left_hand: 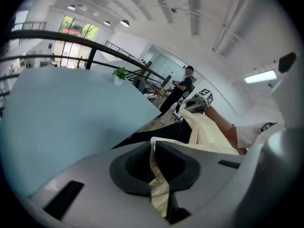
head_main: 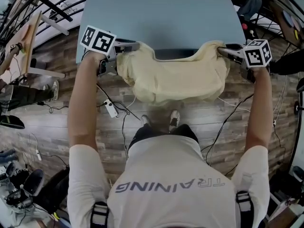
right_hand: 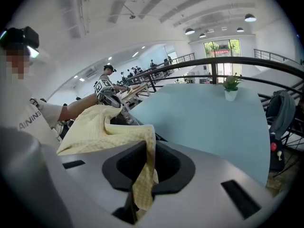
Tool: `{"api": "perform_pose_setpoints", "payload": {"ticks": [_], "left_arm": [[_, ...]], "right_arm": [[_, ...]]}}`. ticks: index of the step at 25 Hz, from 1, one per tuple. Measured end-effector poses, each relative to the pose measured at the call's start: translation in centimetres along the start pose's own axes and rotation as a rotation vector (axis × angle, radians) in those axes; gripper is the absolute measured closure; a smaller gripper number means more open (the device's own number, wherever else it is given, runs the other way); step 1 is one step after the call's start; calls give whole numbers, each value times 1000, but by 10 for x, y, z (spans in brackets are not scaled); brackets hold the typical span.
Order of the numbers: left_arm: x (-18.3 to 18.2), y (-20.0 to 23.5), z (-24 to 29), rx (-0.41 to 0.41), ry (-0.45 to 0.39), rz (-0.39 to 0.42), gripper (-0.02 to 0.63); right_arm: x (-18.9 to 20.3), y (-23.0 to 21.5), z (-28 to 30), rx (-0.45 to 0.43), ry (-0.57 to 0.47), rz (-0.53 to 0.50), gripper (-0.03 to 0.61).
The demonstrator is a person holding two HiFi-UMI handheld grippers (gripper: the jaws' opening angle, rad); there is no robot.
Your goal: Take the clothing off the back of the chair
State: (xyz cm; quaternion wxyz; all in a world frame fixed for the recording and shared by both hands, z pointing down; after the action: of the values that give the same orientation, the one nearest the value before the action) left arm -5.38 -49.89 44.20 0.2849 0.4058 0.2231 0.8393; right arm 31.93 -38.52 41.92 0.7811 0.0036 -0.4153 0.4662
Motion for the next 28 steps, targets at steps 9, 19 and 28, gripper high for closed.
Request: {"api": "perform_pose_setpoints", "payload": {"ticks": [9, 19, 28], "left_arm": [[2, -42, -43, -386, -187, 282, 569], [29, -126, -108, -697, -640, 344, 570], [71, -198, -128, -886, -875, 316, 570]], "right_arm": [[-14, 37, -31, 211, -206, -123, 546], [-20, 110, -93, 454, -600, -158, 548], [-6, 152, -119, 398, -805, -160, 548]]}}
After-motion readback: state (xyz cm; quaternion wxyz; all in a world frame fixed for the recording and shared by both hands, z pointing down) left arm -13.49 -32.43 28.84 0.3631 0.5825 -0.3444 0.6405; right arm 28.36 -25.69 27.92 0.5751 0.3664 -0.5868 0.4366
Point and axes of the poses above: the fingertips, and each gripper's own axes: z forward along the fingers, y to its left, x out of its underside, the point moved 7 cm from there along -z, backward along the fingers
